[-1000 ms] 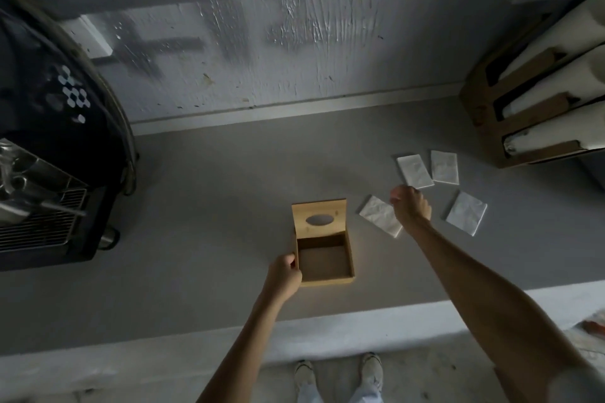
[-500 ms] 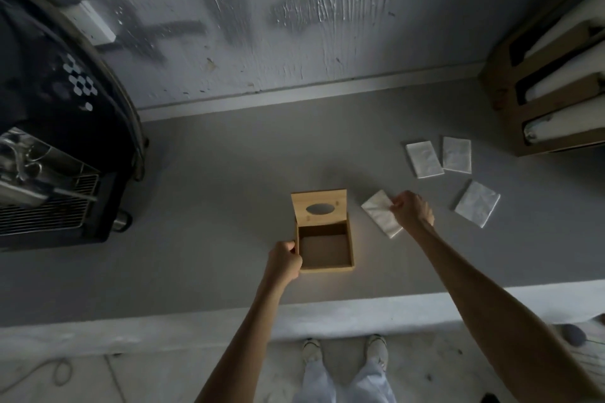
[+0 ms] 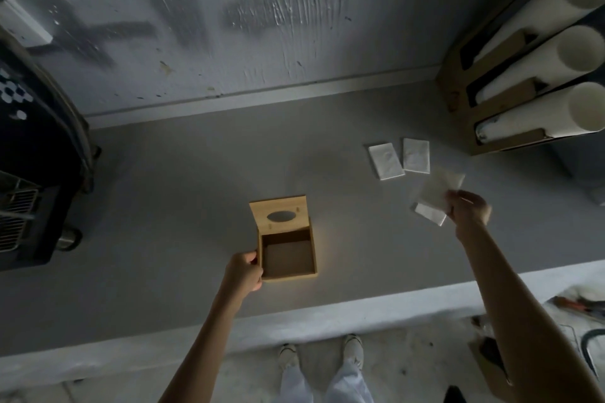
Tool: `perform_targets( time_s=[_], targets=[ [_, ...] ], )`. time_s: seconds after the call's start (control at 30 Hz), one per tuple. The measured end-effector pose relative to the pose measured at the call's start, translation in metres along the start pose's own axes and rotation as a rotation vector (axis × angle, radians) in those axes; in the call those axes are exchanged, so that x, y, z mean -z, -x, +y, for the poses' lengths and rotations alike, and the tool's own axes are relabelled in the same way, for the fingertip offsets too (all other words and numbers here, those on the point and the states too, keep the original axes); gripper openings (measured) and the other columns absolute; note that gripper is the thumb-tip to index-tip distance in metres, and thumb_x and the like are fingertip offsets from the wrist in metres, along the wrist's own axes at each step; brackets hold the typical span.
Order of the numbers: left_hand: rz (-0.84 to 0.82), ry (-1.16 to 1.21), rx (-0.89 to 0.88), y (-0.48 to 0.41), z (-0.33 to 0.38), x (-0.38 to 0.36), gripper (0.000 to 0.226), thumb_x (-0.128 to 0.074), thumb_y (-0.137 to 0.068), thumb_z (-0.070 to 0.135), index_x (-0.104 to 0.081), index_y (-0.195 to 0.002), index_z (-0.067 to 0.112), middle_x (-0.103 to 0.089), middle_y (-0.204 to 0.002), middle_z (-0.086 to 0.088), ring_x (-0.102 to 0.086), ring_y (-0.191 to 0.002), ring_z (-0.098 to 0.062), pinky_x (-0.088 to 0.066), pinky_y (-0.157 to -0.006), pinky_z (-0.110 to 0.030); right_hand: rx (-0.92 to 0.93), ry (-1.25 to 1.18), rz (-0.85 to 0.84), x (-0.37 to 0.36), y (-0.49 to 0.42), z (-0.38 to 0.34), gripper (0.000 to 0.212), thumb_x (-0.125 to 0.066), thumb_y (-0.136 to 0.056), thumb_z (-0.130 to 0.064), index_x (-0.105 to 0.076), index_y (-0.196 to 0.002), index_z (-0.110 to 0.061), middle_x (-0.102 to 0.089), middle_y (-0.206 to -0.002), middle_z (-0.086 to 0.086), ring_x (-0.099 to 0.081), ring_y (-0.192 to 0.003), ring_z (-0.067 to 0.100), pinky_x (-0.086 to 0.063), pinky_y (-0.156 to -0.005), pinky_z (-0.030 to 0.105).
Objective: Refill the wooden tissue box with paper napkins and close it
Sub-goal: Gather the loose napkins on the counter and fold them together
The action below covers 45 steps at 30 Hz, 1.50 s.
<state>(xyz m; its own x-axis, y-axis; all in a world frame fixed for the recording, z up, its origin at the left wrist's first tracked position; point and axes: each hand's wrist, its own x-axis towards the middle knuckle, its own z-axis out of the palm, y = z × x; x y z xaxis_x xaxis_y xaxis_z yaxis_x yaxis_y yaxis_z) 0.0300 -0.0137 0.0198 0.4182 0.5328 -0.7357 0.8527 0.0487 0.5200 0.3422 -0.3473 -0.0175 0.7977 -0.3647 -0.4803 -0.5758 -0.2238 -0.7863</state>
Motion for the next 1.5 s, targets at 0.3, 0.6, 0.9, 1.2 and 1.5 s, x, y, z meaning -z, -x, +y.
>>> perform_targets(
  time_s=[0.3,0.6,0.9,1.2,1.5],
  targets=[
    [-0.008,0.128,0.064,0.014,0.007,0.002,0.046,-0.047,-0.091,-0.011,-0.051,-0.134,0.007,-0.056,-0.091,-0.002,-0.059,-0.092,-0.027,-0.054,-0.092,-0.045,-0.034,0.316,0.075,-0.010,0.003,0.012,0.035,-0.069,-0.080,-0.020,-0.070,-0.111,-0.004,-0.068,-0.111,0.026,-0.063,-0.105,0.042,-0.051,-0.091,0.042],
    [0.017,0.141,0.054,0.016,0.007,0.001,0.052,-0.045,-0.092,-0.012,-0.043,-0.140,0.007,-0.054,-0.114,-0.013,-0.055,-0.103,-0.029,-0.051,-0.097,-0.049,0.038,0.567,0.101,-0.020,0.012,0.003,0.057,-0.078,-0.076,-0.021,-0.051,-0.120,0.002,-0.059,-0.123,0.028,-0.056,-0.115,0.044,-0.046,-0.094,0.049],
    [-0.009,0.100,0.049,0.012,0.002,0.004,0.049,-0.049,-0.093,-0.004,-0.045,-0.140,0.010,-0.056,-0.128,-0.019,-0.058,-0.113,-0.031,-0.051,-0.097,-0.045,0.119,0.396,-0.091,-0.021,0.013,0.003,0.035,-0.078,-0.074,-0.017,-0.071,-0.108,-0.010,-0.071,-0.108,0.019,-0.064,-0.101,0.036,-0.051,-0.087,0.040],
    [0.041,0.129,0.103,0.010,0.001,0.002,0.053,-0.051,-0.093,-0.003,-0.037,-0.143,0.009,-0.053,-0.132,-0.022,-0.056,-0.116,-0.031,-0.049,-0.097,-0.044,0.261,0.249,-0.300,-0.104,-0.012,-0.076,0.033,-0.078,-0.068,-0.020,-0.073,-0.098,-0.010,-0.070,-0.091,0.012,-0.062,-0.079,0.023,-0.051,-0.069,0.030],
    [0.057,0.128,0.105,0.007,-0.003,0.002,0.052,-0.052,-0.092,-0.004,-0.042,-0.141,0.010,-0.053,-0.135,-0.016,-0.057,-0.109,-0.023,-0.053,-0.093,-0.040,0.395,0.739,-0.288,-0.162,-0.028,-0.047,0.042,-0.058,-0.084,-0.008,-0.052,-0.125,-0.002,-0.048,-0.133,0.032,-0.044,-0.125,0.044,-0.038,-0.097,0.041]
  ],
)
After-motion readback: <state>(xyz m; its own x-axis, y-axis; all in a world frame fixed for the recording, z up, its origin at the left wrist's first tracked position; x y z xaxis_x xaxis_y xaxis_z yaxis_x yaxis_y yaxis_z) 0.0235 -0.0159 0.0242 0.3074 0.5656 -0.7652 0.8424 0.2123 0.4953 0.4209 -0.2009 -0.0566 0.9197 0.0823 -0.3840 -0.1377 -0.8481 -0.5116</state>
